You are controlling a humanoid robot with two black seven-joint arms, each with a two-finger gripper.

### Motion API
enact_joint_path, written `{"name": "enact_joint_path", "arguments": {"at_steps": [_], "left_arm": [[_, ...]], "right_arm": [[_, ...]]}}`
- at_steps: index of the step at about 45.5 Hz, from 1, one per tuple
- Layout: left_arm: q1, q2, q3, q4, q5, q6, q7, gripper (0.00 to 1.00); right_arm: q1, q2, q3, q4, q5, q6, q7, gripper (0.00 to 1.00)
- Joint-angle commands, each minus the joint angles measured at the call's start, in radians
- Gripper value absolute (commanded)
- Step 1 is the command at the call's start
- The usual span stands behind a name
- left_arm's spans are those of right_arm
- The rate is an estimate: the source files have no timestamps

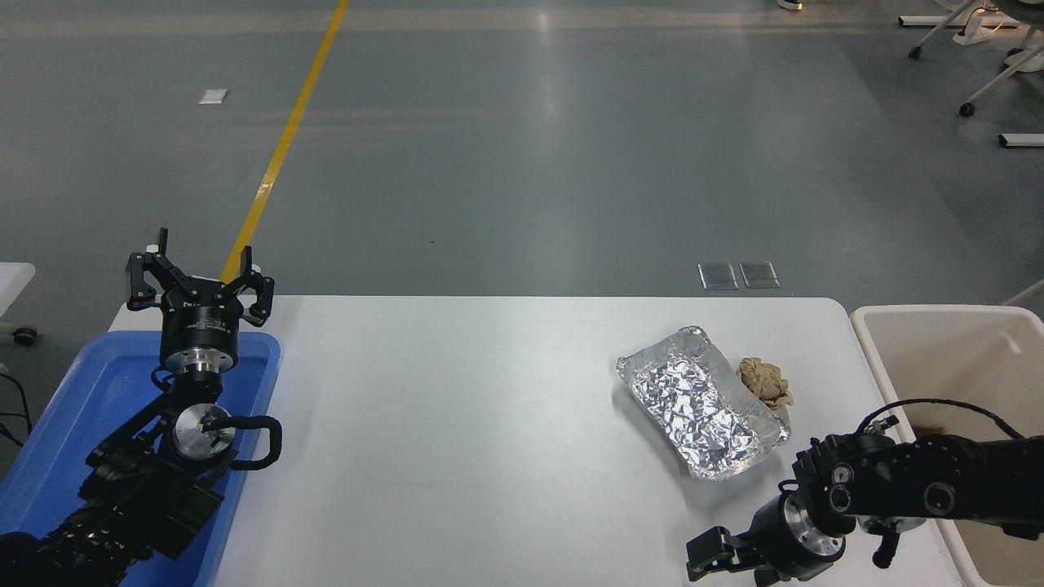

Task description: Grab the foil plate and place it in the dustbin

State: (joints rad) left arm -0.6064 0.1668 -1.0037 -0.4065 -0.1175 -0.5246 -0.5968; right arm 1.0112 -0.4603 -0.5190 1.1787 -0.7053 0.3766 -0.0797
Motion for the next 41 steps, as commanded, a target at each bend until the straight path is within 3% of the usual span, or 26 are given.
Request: {"name": "enact_joint_path", "arguments": {"at_steps": [1,22,41], "left_arm": [[0.000,-0.001,-0.003,0.000,0.002,0.000,0.000,0.99],[0.000,0.002,0.002,0.000,-0.001,0.000,-0.001,0.99],[0.000,0.002,0.002,0.000,-0.001,0.000,-0.001,0.99]], "right_arm": [[-0.006,0.002,0.001,-0.005,-0.010,-0.002,0.000,1.00],[0.148,-0.060,-0.012,0.053,0.006,0.013,-0.002,1.00],[0.725,-0.187,-0.328,0.275,0.040,0.071,-0.002,1.00]]}}
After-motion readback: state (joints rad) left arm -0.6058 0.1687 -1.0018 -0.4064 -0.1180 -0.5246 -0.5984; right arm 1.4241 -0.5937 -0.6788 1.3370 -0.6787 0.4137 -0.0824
